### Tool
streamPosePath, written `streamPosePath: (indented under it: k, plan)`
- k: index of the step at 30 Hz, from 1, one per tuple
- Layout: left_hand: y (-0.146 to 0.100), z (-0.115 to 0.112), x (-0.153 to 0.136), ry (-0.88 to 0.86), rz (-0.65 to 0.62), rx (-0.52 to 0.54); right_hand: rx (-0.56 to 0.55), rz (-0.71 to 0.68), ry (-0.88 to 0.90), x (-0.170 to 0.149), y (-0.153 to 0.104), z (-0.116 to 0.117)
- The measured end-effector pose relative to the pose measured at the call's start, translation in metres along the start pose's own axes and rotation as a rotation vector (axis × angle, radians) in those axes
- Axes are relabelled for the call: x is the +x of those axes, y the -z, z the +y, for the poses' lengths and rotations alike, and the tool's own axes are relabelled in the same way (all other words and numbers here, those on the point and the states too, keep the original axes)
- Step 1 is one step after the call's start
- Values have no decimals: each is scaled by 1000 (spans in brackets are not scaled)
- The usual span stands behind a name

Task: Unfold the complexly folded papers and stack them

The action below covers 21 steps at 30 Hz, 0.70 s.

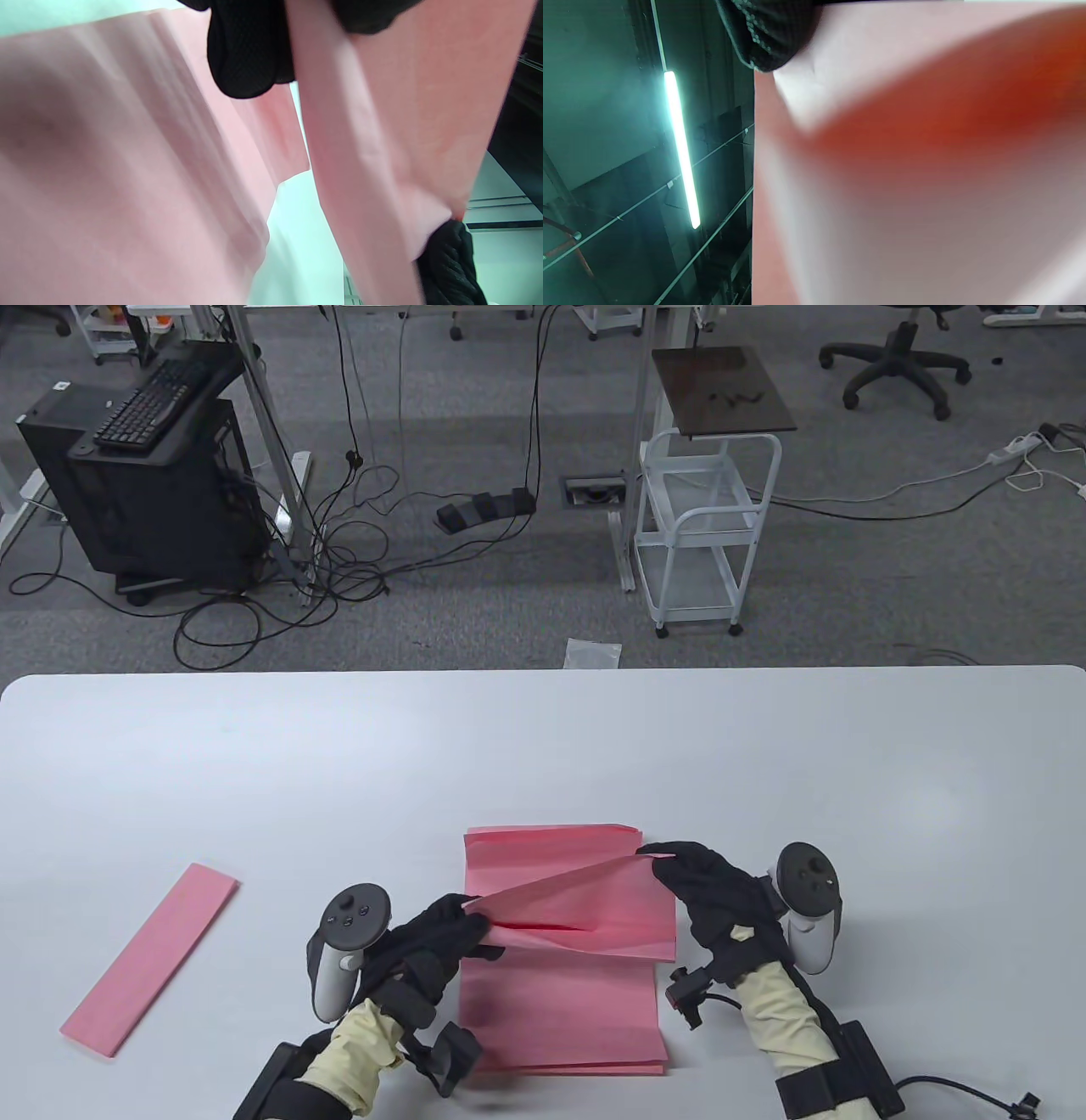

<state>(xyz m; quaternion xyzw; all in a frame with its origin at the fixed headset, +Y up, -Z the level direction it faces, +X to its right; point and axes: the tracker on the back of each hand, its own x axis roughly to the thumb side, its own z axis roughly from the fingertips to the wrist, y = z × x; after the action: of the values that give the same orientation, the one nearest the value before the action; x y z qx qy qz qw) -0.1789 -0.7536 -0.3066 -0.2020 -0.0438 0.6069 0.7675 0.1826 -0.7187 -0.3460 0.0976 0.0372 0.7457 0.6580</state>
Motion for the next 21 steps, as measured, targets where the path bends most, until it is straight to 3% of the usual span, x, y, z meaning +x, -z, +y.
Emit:
streamPosePath:
  k: [6, 13, 16, 19, 21]
  plan:
    - [-5, 0, -5, 50, 7, 53, -71, 69, -4, 3, 7, -4]
    - [-18, -5, -5, 162, -276, 121, -127, 210, -54, 0, 19, -6]
    - [-22, -5, -5, 243, -301, 144, -120, 249, -64, -2, 23, -4]
    - [-27, -2, -2, 308, -366, 270, -119, 263, -83, -1, 26, -2]
    - [-27, -2, 2, 392, -406, 262, -126, 282, -80, -1, 29, -2]
